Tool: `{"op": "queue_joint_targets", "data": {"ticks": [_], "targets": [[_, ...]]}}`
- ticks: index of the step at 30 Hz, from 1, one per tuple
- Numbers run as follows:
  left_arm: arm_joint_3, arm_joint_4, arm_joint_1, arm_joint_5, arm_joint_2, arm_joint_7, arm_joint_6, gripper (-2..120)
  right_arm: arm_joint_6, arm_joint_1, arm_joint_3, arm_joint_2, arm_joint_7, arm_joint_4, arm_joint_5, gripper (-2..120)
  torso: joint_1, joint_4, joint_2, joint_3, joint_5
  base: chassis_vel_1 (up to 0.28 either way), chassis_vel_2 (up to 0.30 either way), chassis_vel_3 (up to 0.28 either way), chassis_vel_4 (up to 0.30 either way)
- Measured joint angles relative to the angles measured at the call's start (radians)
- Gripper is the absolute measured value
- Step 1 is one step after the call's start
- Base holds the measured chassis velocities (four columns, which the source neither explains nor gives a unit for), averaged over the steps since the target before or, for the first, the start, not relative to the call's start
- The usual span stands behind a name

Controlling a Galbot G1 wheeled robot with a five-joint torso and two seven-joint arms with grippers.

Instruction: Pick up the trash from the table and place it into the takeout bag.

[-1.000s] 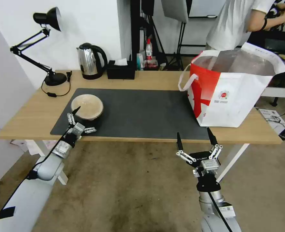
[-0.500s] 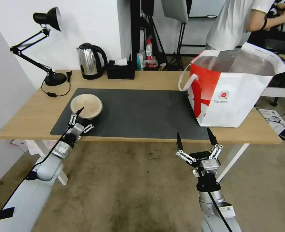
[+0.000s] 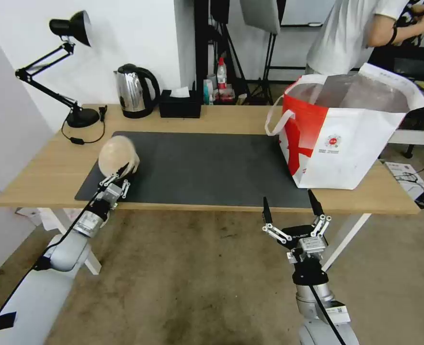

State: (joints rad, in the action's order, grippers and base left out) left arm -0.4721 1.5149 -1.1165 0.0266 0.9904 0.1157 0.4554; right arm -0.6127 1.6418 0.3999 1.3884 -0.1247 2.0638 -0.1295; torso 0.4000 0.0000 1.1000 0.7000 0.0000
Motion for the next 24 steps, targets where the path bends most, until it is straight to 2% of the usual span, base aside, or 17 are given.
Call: {"op": "queue_joint_targets", "data": {"ticks": [11, 24], "targets": [[-0.009, 0.038, -0.010, -0.016, -0.024, 0.000, 0.002, 0, 0.000, 0.000, 0.000, 0.000, 0.000, 0.000, 0.000, 100, 0.000, 0.0001, 0.000, 0.000, -0.0001, 0.000, 0.000, 0.000, 0.000], [0.068, 0.073, 0.080, -0.057, -0.084, -0.002, -0.001, 0, 0.000, 0.000, 0.000, 0.000, 0.000, 0.000, 0.000, 100, 0.000, 0.0001, 0.000, 0.000, 0.0000, 0.000, 0.000, 0.000, 0.000]]}}
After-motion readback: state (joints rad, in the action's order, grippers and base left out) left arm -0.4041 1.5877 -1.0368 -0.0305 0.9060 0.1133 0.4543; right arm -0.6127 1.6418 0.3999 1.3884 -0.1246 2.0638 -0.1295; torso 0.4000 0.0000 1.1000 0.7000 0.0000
